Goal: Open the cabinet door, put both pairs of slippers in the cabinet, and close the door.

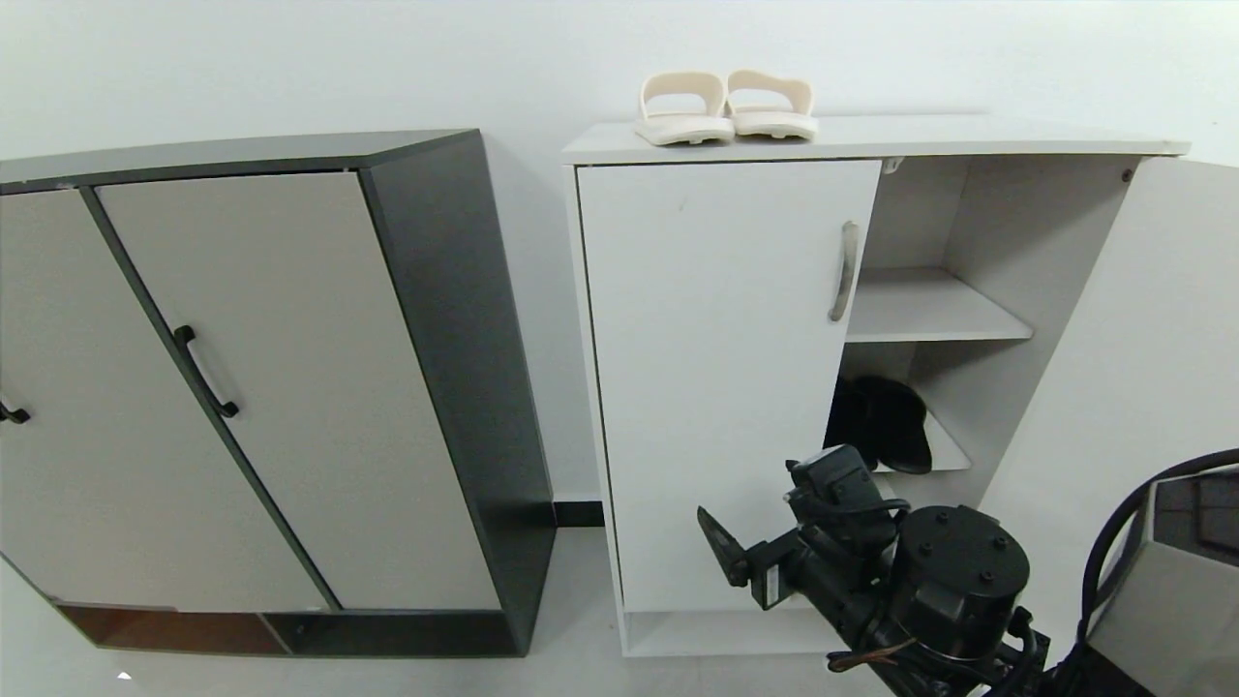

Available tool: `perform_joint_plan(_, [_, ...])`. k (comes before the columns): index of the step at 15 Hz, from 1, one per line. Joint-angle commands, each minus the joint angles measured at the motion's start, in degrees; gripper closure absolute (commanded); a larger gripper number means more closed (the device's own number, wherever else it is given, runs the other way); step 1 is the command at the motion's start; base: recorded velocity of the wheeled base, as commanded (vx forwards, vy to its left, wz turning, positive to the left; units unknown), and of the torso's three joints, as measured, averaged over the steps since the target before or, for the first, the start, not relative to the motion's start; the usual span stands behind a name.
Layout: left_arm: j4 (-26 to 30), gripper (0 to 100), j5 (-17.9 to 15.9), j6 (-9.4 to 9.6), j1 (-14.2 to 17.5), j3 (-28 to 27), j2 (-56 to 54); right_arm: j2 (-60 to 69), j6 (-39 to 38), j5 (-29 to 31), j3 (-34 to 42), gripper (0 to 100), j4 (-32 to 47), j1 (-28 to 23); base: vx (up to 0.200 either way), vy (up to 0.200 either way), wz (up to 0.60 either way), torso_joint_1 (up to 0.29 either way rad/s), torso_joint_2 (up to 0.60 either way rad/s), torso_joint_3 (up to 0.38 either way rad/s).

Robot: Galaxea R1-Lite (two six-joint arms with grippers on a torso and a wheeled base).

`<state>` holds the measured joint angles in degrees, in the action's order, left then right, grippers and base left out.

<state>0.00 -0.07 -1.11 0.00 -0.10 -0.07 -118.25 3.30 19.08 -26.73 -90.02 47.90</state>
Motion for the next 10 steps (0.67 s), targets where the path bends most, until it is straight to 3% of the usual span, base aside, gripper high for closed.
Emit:
perform_joint_plan(1, [0.0,100,0.0,-0.03,0.0,0.0,0.1,-0.9,0.0,0.0,0.0,0,0.0,-0.2,0.0,0.0,0.0,0.0,0.0,0.0])
perform_joint_plan(3, [0.0,100,0.0,-0.03,0.0,0.0,0.1,-0.9,0.0,0.0,0.0,0,0.0,-0.4,0.0,0.0,0.0,0.0,0.0,0.0])
perform_joint_plan(7, [0.0,100,0.0,-0.03,0.0,0.0,0.1,-1.2,0.0,0.0,0.0,0,0.0,-0.5,0.0,0.0,0.0,0.171,-0.13,-0.135])
perform_joint_plan(10, [0.0,100,0.0,-0.03,0.0,0.0,0.1,-1.2,0.0,0.0,0.0,0,0.0,-0.6,0.0,0.0,0.0,0.229,-0.52,-0.246])
